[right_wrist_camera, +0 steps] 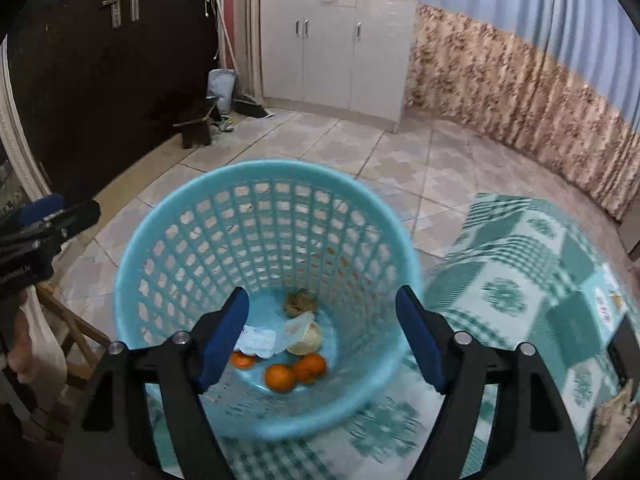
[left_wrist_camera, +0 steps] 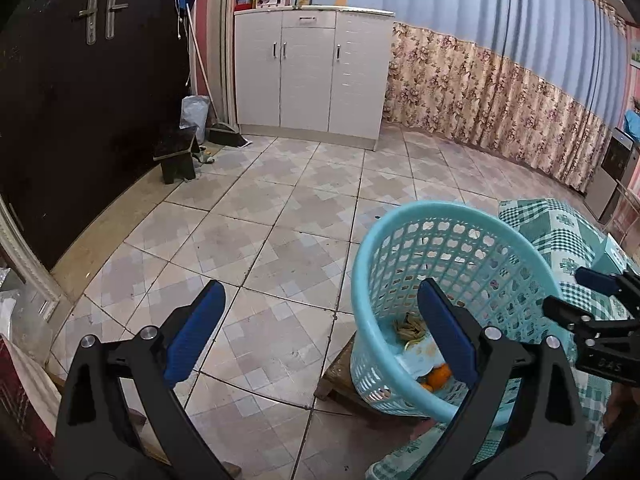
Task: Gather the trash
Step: 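Grasp the blue plastic bag on the bedspread with the right tool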
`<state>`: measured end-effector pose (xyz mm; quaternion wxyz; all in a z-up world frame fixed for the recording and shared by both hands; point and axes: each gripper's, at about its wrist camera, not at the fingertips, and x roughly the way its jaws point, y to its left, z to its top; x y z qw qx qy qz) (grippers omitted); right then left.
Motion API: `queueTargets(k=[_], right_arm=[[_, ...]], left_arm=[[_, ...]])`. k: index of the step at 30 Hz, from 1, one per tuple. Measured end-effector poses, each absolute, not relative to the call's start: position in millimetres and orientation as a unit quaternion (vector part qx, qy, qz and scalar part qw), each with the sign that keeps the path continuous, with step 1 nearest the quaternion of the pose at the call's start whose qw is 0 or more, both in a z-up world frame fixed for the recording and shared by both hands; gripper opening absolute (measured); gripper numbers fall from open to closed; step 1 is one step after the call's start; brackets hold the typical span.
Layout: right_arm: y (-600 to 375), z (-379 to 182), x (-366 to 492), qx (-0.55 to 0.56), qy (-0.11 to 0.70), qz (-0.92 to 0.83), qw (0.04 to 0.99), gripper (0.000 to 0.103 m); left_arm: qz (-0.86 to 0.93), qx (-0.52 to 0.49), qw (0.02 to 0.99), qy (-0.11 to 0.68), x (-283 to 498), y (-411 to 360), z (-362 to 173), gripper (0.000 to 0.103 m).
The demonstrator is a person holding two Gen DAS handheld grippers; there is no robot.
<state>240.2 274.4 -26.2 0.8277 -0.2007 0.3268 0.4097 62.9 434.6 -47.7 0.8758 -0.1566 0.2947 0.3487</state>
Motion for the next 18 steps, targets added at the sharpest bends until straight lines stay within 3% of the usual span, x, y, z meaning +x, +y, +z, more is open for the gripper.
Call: queueTargets(k=[7,10,18], right_arm=[[209.6,-4.3,240.9,-0.19,0.288,0.379,0.858,0.081],[176.1,1.0,242.0,-0.177,0.279,0.362,0.872,0.091],[78.8,7.6,252.8,-0.137,0.281,0.298,0.902,0.091]], left_arm=[[0.339,-0.147,0.883,0.291,70.2,409.8,-35.7,0.094],[0.327,-0.14,0.89,0.286,76.0,392.4,-27.9,0.094],[0.282,-0.126,0.908,0.282,96.8,332.3,-13.6,0.097]])
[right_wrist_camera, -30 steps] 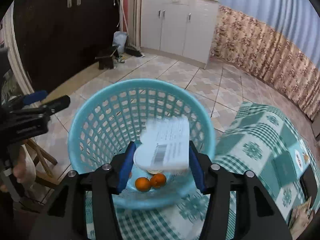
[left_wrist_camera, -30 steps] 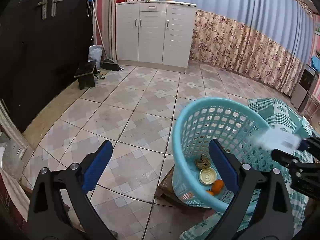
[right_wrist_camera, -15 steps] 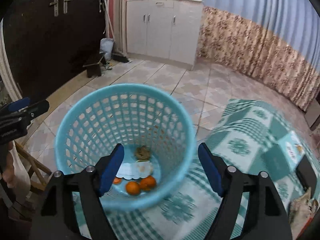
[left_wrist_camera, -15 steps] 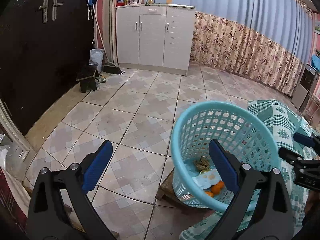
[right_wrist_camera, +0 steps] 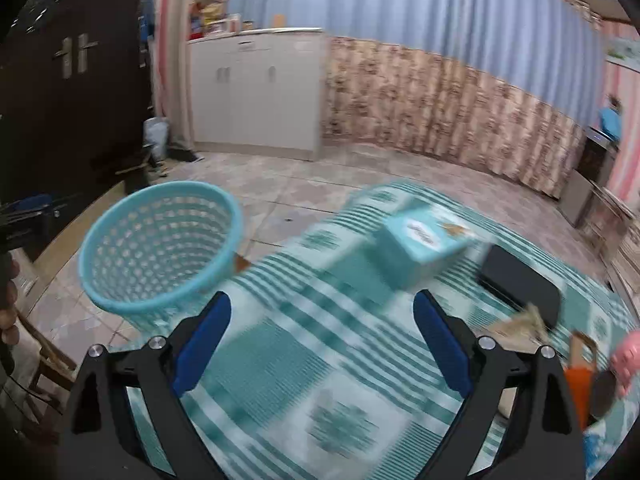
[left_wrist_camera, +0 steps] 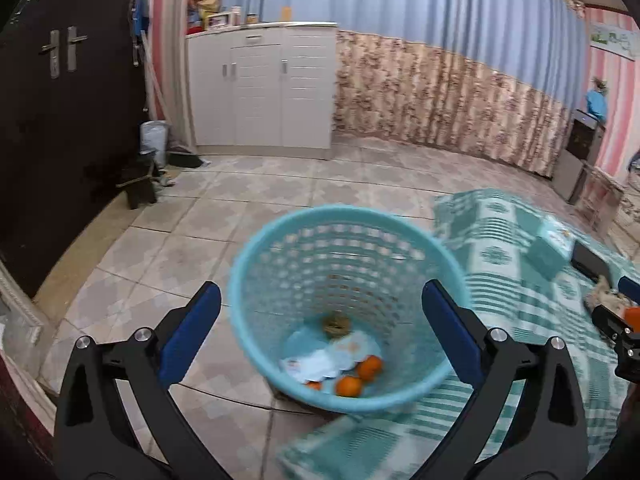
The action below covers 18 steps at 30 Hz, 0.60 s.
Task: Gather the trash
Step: 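Grasp the blue plastic bag on the bedspread with the right tool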
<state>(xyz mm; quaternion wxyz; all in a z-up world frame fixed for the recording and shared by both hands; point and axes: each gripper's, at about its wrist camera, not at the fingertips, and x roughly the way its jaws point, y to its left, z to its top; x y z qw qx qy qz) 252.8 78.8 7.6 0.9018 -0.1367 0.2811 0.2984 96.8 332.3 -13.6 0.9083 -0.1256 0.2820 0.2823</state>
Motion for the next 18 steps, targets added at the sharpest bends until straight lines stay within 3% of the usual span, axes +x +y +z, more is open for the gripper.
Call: queueTargets(k=[18], right_arm=[[-167.4,-20.5,254.7,-0.111,0.313,0.073,0.94,0.094]], left_arm=[[0.138,-0.126,0.929,0.319,178.4,172.9,-47.4,0.098]])
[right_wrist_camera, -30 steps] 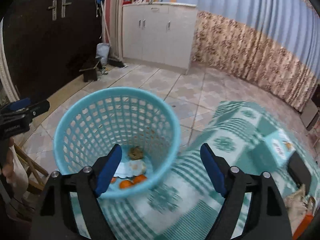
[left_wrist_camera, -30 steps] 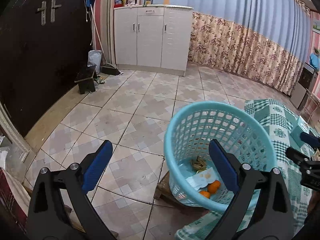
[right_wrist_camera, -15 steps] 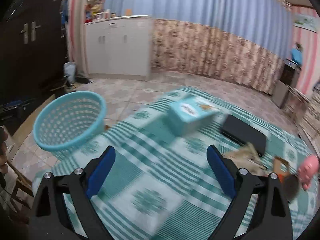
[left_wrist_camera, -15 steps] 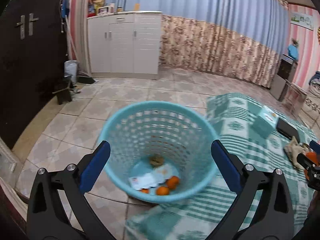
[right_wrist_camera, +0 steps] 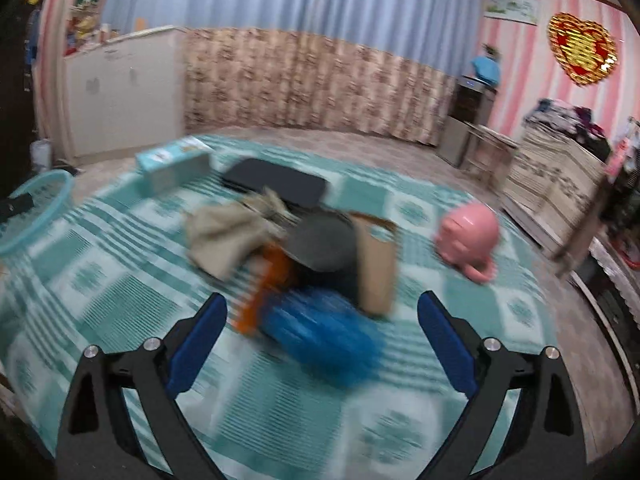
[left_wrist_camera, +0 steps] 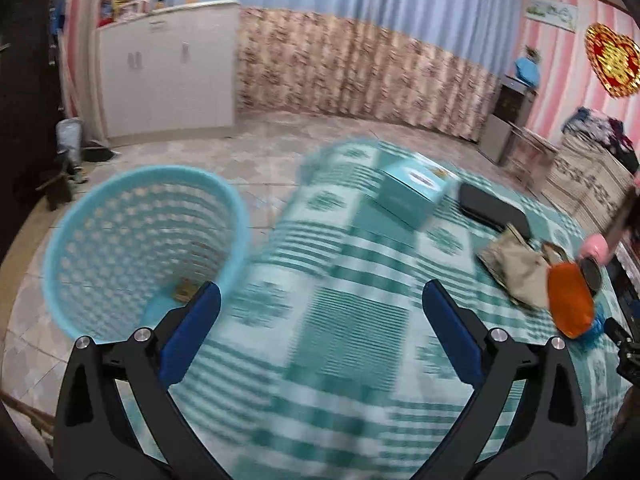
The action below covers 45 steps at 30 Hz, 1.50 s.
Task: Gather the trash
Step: 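Grasp the blue plastic bag on the bedspread with the right tool, then grasp the orange wrapper with the left tool while the right tool holds the blue bag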
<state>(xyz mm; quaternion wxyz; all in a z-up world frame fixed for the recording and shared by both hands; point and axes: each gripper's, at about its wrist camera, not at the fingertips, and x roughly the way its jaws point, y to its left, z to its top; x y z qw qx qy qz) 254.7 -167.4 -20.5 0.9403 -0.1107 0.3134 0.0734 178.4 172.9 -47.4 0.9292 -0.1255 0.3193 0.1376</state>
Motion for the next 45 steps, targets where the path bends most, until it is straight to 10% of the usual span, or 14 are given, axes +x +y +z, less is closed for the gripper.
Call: queueTargets(k=[14,19,24,45], right_arm=[[-187.9,-50.1,276.7,-0.061,0.341,0.091,0.934,0.093],[-177.0,-57.2,285.8,-0.036,0.364,0.151,0.918,0.042],[-190.8,-55.2,276.3,-0.021,0.355,0.156,0.922,0.017],[-320.0,-60.1,246.8,0.045,0.358,0.037,0.932,0.016]], left_arm=[[0.066,-0.059,0.93,0.358,213.0,85.9,-70.8,0.097],[0.04,-0.046,0.933,0.355,216.0,62.2,-64.2,0.097],[0.003,-0.026,0.936,0.351,220.5,24.0,-59.5,0.098],[-0.081,0.007,0.926,0.368,265.8,-120.4,-76.2,0.09]])
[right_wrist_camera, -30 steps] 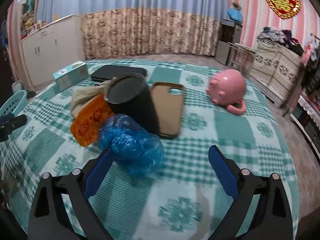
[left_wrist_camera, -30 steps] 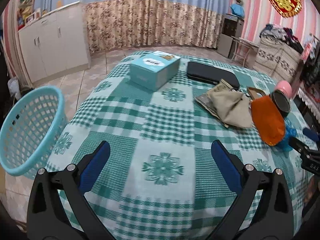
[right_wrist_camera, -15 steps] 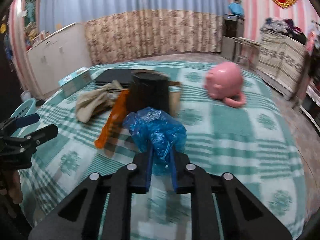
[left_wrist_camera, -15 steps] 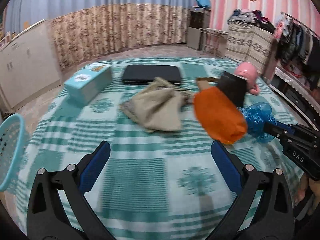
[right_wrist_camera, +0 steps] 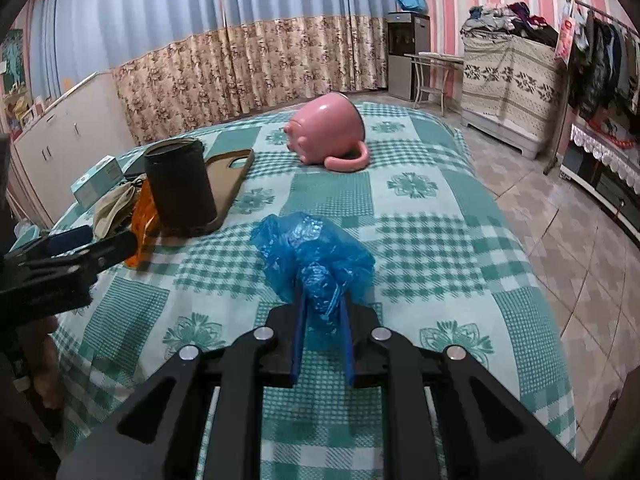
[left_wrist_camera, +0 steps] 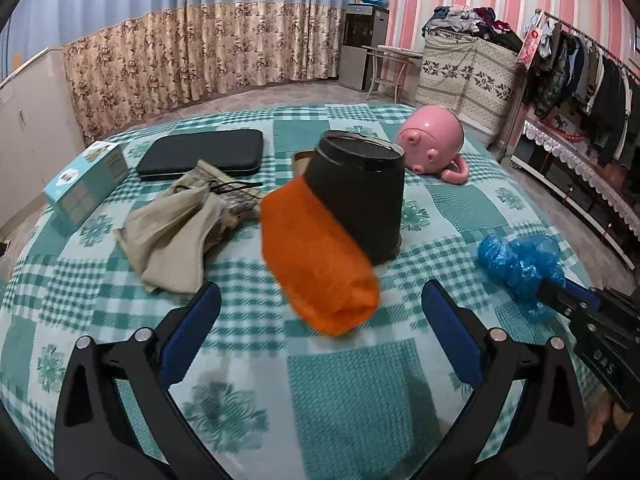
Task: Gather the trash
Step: 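Grasp the orange wrapper with the left tool while the right tool holds the blue bag, then carry the orange wrapper over the blue basket and open the left tool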
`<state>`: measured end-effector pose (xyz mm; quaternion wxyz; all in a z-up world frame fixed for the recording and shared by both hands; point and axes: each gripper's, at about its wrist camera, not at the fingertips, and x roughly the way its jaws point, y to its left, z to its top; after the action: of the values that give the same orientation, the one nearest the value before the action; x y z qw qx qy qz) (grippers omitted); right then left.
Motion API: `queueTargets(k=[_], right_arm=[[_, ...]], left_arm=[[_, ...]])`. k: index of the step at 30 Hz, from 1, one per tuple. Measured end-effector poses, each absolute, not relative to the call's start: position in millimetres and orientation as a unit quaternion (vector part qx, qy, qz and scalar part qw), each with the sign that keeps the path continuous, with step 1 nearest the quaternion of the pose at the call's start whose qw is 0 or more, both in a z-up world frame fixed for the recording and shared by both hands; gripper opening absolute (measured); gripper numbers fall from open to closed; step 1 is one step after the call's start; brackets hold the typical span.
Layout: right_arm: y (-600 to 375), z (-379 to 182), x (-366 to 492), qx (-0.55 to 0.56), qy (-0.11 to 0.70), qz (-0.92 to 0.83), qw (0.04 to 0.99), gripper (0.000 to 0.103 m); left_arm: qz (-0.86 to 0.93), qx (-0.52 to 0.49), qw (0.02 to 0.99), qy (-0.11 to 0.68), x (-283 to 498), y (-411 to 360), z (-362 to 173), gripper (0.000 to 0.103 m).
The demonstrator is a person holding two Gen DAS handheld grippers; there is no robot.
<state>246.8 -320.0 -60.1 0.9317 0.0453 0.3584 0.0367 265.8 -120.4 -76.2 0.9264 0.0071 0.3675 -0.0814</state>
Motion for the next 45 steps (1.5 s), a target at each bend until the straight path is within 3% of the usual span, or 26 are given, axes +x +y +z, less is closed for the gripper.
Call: queueTargets(k=[2,4,9,29,45], right_arm=[[-319.3,-60.3,247.3,0.047,0.358,0.037,0.932,0.016],[-318.2,-60.5,247.9,0.047,0.358,0.039,0.932,0.016],[-310.4,-55.7,247.1,0.041,0.353,0.043,0.934,0.016],[-194.9,-19.0,233.7,-0.017,0.316,0.132,0.939,0.016],[-32.7,-3.6,259.4,-0.064,0.306,0.247,0.917,0.016]], left_arm=[[-0.088,0.015,0.92,0.383,273.6,-123.3,-82.2,0.07],[-0.099,0.016,0.912,0.399,279.8,-121.7,-86.6,0.035],[-0.095,0.014,0.917,0.387,271.7,-104.1,-79.7,0.007],[0.012,0.006,0.949,0.315,189.5,34.2,-9.0,0.003],[0.194,-0.078,0.926,0.314,137.0,261.8,-13.7,0.003]])
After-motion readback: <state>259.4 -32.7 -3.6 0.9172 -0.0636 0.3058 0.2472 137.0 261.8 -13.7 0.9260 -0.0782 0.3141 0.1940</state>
